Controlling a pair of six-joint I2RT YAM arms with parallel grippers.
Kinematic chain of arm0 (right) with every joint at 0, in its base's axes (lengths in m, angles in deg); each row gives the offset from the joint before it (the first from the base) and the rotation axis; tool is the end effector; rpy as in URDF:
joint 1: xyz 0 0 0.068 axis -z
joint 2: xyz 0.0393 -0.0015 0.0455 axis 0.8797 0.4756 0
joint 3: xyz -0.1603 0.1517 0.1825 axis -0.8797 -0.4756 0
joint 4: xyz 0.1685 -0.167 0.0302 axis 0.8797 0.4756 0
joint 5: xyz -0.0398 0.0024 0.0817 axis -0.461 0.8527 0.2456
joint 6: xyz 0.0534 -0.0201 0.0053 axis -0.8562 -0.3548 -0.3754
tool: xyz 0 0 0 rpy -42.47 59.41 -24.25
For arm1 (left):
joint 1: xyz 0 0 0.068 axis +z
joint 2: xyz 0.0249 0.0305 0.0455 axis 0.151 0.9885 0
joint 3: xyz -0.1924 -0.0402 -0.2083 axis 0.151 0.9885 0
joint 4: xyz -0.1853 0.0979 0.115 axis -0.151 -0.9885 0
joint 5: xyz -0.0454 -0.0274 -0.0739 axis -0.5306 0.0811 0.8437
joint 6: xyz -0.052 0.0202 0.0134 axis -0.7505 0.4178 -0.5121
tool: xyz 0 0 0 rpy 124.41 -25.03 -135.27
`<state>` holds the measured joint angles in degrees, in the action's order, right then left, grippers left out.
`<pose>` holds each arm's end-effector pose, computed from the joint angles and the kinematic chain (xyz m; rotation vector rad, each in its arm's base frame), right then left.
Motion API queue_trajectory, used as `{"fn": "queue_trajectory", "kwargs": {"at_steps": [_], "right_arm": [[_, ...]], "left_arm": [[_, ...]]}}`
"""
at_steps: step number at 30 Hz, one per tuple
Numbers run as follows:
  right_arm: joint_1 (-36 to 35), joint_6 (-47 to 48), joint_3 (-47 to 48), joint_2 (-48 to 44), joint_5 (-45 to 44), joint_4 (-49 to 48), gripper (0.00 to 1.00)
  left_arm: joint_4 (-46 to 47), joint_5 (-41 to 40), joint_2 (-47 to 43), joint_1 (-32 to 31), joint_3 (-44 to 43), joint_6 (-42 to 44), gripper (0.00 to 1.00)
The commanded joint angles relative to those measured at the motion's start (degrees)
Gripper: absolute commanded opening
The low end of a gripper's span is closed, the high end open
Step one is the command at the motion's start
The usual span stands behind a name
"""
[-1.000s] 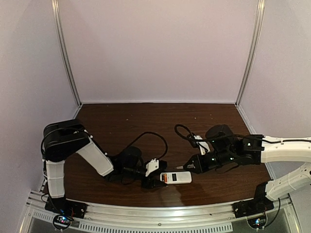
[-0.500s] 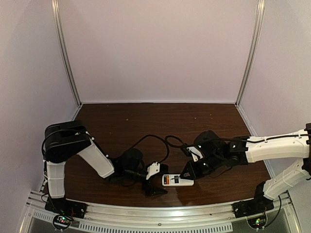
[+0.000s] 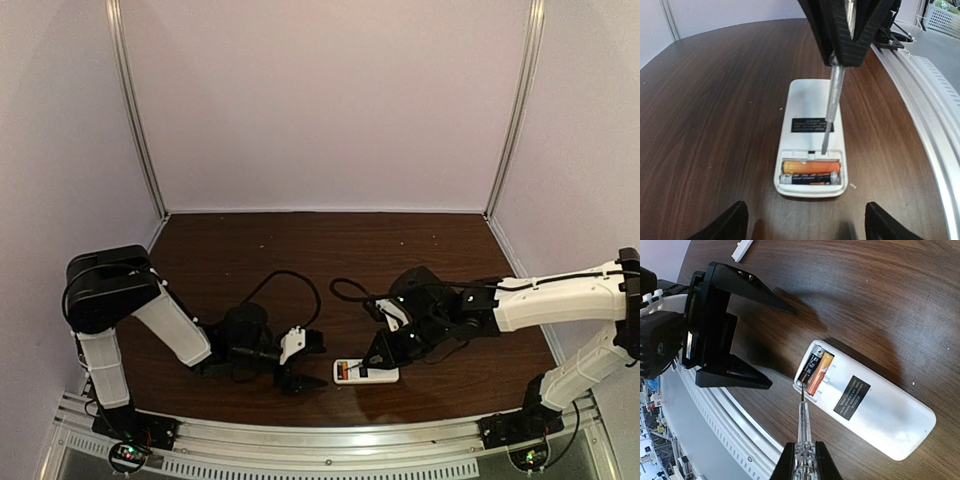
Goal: Unload the batteries from the remote control
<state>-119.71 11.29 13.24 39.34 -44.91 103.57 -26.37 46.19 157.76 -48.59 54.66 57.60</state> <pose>0.1225 0.2259 0.2247 -0.5869 2.7757 1.0654 0.1539 -0.2758 0.1241 1.4162 1.5933 -1.0361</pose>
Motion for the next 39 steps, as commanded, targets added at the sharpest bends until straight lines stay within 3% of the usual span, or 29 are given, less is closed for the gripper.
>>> {"fn": "queue_trajectory", "kwargs": {"at_steps": [1,3,9,16,27,39], "right_arm": [[0.27,-0.62,1.67,1.57,0.43,-1.59,0.00],[0.26,-0.52,1.92,2.68,0.62,-1.82,0.00],[0.27,-0.34,2.69,5.04,0.72,-1.92,0.00],[0.27,-0.26,3.00,5.85,-0.23,-1.58,0.00],[0.21,-0.26,3.26,6.93,-1.95,-2.04,0.00],[0.36,-0.43,3.35,8.28,-3.79,-2.79,0.00]], "left_arm": [[4.08,-0.99,0.34,1.93,1.31,-0.56,0.74],[4.09,-0.97,0.96,2.01,1.16,-0.40,0.64],[3.94,0.92,2.85,1.99,-0.19,-0.43,0.49],[2.80,2.46,4.76,1.95,-1.94,-0.32,0.40],[1.27,2.94,7.02,0.96,-4.51,-0.61,0.32],[0.64,3.13,7.74,0.56,-5.48,-0.69,0.32]]}}
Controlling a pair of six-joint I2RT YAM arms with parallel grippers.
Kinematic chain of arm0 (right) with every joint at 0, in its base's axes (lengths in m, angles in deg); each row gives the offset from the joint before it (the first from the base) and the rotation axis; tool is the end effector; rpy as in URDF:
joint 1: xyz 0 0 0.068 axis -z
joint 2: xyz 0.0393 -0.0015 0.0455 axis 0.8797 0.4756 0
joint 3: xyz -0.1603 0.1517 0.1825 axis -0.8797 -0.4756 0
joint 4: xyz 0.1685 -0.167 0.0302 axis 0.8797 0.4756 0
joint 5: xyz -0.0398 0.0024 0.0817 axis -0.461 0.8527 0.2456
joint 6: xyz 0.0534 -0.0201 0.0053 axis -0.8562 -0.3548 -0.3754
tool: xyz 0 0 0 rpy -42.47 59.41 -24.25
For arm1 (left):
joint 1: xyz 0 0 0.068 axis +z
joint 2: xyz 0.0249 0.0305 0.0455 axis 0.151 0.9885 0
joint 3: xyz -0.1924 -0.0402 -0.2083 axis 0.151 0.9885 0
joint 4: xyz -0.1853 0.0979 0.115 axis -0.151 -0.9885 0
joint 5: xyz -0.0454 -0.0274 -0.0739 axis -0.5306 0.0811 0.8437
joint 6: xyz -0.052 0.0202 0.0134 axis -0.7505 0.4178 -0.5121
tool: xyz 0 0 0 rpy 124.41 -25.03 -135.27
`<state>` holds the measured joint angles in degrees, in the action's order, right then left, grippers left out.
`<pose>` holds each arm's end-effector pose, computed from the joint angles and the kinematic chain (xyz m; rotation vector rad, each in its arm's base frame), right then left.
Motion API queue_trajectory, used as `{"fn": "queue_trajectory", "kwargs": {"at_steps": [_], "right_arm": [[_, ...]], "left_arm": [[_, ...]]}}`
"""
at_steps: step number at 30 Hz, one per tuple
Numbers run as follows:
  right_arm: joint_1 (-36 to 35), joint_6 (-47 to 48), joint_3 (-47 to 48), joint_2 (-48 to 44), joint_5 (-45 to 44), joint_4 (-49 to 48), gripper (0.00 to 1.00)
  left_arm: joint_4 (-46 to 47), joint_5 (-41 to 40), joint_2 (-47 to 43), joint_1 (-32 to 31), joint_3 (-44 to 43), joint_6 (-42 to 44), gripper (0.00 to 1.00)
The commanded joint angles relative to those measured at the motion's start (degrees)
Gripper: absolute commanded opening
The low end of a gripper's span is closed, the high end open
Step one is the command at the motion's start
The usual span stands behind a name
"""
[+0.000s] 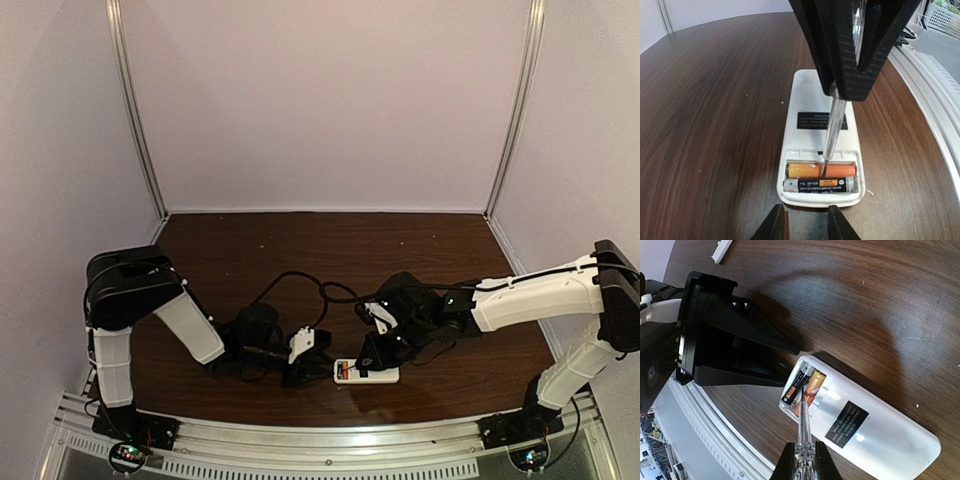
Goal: Unload the batteries from the remote control
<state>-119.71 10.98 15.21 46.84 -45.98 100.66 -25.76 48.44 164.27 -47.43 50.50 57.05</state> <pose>0.1358 0.2460 0.2047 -0.5653 2.8202 1.0080 0.1687 -0.2888 0.1053 1.4239 1.6275 -1.0671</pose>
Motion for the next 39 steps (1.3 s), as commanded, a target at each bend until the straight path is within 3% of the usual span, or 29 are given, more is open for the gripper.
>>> {"fn": "queue_trajectory", "kwargs": {"at_steps": [1,39], "right_arm": [[0.32,-0.22,1.39,0.69,-2.65,0.00,0.00],[0.36,1.45,7.89,2.52,-7.26,4.72,0.00]], "left_arm": [[-0.08,0.85,1.36,-0.71,-1.45,-0.14,0.32],[-1.16,0.74,2.11,-1.26,-2.40,0.18,0.30]]}}
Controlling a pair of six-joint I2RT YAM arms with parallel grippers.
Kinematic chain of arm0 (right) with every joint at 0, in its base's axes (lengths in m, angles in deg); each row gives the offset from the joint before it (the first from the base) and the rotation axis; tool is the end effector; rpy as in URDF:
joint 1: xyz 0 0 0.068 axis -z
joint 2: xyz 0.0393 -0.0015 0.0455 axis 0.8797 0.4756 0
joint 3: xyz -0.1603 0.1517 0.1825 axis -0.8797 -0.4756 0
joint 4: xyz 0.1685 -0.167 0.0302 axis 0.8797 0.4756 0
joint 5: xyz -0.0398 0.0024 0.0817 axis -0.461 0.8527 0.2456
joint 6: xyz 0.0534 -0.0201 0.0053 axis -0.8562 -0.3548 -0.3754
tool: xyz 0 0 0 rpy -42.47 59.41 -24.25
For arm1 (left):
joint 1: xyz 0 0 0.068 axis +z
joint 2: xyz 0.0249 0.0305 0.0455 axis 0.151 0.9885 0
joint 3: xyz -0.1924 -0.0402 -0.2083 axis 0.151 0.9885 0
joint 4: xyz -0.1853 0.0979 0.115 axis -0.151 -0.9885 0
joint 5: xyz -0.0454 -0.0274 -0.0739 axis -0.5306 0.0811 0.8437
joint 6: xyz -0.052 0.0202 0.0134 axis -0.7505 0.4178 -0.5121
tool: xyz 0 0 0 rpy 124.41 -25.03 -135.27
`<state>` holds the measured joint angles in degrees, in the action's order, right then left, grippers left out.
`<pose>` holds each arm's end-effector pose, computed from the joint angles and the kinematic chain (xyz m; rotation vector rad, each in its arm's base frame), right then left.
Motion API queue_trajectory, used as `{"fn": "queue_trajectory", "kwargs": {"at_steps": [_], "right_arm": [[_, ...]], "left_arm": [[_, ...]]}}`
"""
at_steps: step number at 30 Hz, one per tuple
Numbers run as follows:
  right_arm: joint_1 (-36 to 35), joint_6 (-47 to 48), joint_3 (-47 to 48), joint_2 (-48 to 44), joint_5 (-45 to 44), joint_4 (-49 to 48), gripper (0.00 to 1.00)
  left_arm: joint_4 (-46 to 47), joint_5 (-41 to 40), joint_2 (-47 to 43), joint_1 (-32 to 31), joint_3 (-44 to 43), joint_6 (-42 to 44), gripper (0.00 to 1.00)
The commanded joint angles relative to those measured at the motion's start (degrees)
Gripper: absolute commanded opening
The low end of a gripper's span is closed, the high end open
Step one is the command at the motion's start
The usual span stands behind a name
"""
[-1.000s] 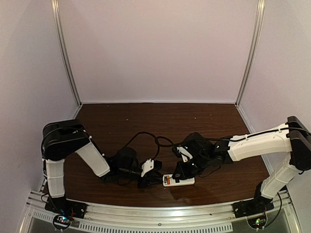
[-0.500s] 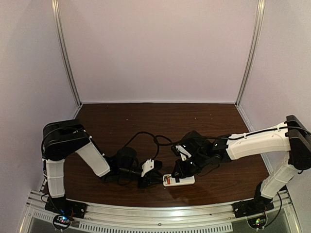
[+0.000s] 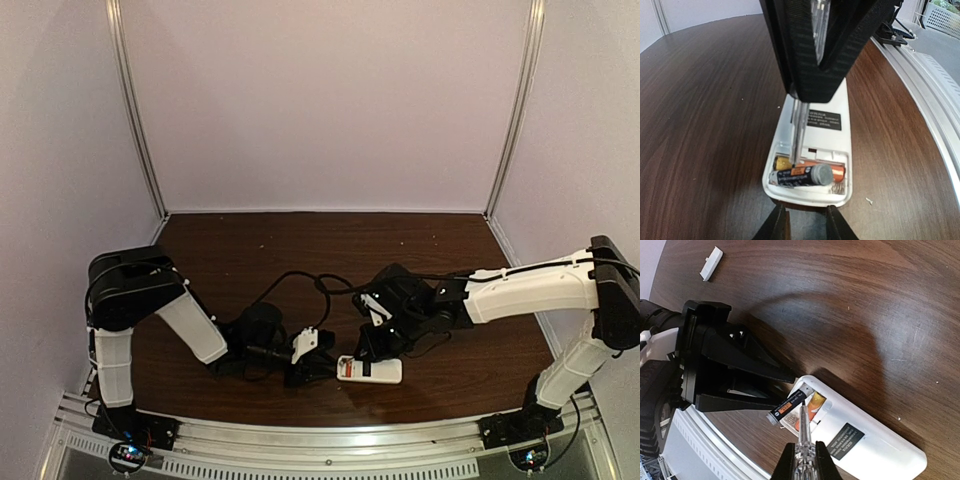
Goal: Unload the batteries from the remote control
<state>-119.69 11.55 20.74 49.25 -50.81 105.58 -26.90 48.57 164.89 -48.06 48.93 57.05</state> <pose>0.1461 0.2561 0.2135 -0.5335 2.8171 0.8873 0.1687 -0.2956 0.1053 1.4368 1.6238 -1.0754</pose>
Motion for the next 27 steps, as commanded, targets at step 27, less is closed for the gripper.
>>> {"fn": "queue_trajectory", "kwargs": {"at_steps": [27], "right_arm": [[0.15,0.32,3.15,-2.99,-4.04,-0.83,0.00]], "left_arm": [[-0.42,0.62,1.51,-0.61,-1.04,0.20,0.30]]}}
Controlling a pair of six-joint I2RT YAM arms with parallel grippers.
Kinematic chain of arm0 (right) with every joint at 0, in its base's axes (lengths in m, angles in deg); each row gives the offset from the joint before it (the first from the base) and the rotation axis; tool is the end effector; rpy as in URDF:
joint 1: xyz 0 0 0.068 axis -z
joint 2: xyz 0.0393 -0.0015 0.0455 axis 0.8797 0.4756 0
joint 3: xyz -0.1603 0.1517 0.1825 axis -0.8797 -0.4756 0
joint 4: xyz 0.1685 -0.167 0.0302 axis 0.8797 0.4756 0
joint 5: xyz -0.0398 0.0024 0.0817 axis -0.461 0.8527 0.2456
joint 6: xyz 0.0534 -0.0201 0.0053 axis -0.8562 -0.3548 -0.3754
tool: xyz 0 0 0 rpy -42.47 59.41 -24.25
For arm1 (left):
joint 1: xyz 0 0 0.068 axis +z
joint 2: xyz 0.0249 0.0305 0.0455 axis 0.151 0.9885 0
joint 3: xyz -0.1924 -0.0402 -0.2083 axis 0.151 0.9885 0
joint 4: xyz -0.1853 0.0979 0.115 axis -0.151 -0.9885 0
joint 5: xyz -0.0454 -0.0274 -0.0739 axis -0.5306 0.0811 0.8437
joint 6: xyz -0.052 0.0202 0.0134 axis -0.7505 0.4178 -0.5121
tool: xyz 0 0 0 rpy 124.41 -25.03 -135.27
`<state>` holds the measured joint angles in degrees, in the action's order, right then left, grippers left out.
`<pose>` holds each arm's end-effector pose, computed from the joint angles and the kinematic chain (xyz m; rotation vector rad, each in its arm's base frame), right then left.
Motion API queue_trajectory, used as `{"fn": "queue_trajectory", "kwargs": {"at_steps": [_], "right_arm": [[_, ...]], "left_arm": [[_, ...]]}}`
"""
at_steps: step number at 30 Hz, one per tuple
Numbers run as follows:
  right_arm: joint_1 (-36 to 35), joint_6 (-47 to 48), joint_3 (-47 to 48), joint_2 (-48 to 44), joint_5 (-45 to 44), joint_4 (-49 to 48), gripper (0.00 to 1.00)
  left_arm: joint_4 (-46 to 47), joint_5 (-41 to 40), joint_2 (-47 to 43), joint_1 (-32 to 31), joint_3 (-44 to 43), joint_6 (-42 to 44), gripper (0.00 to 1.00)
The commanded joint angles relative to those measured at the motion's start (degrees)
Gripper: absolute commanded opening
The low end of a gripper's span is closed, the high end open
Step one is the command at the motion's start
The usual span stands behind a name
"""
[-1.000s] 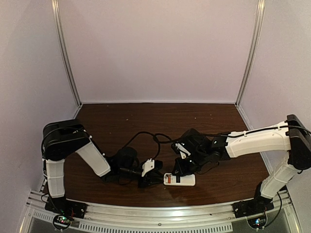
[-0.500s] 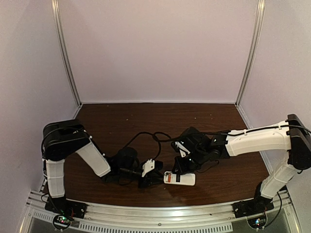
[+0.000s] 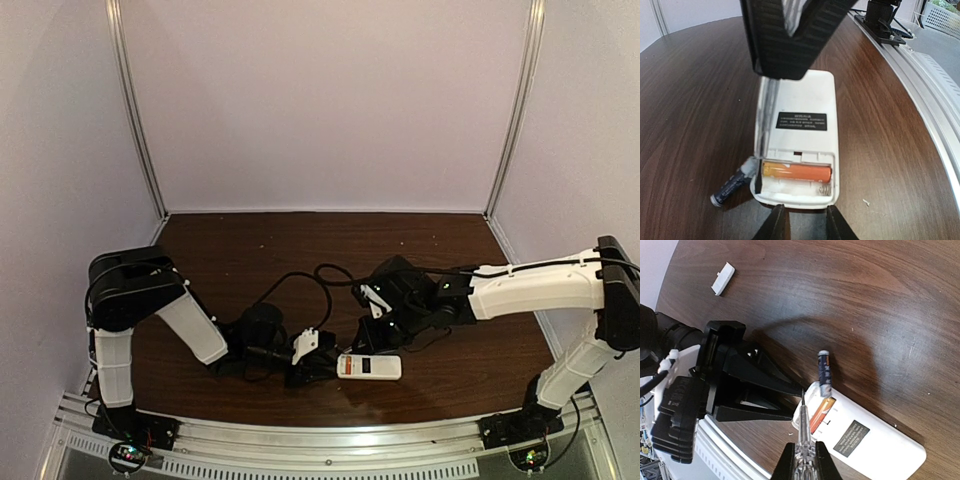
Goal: Unload the batteries from the remote control
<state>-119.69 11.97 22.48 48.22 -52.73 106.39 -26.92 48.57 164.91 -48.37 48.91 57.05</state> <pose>0.1484 0.2573 0.2257 -0.5276 2.7678 0.8799 0.1671 -0.2966 0.1053 1.4421 1.6212 -1.0784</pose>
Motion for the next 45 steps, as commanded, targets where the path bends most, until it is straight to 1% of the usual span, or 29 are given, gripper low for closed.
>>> {"fn": "queue_trajectory", "kwargs": {"at_steps": [1,15,24,38,45], "right_arm": [[0.16,-0.06,1.41,-2.24,-2.57,-1.82,0.00],[0.12,0.39,2.02,-4.61,-4.88,-0.83,0.00],[-0.73,0.49,2.44,-6.43,-5.48,2.34,0.00],[-2.65,-1.80,-0.14,-13.01,-9.34,5.92,0.00],[-2.66,-2.23,-1.92,-16.09,-10.70,6.80,0.00]], "left_arm": [[-0.42,0.70,1.56,-0.33,-1.02,0.20,0.30],[-0.01,1.01,0.91,-0.29,-0.55,0.03,0.31],[0.10,0.56,-0.36,-0.31,0.47,0.38,0.38],[-2.73,2.89,1.26,-1.38,-1.87,1.46,0.37],[-5.04,4.77,2.69,-3.31,-4.48,1.69,0.35]]}}
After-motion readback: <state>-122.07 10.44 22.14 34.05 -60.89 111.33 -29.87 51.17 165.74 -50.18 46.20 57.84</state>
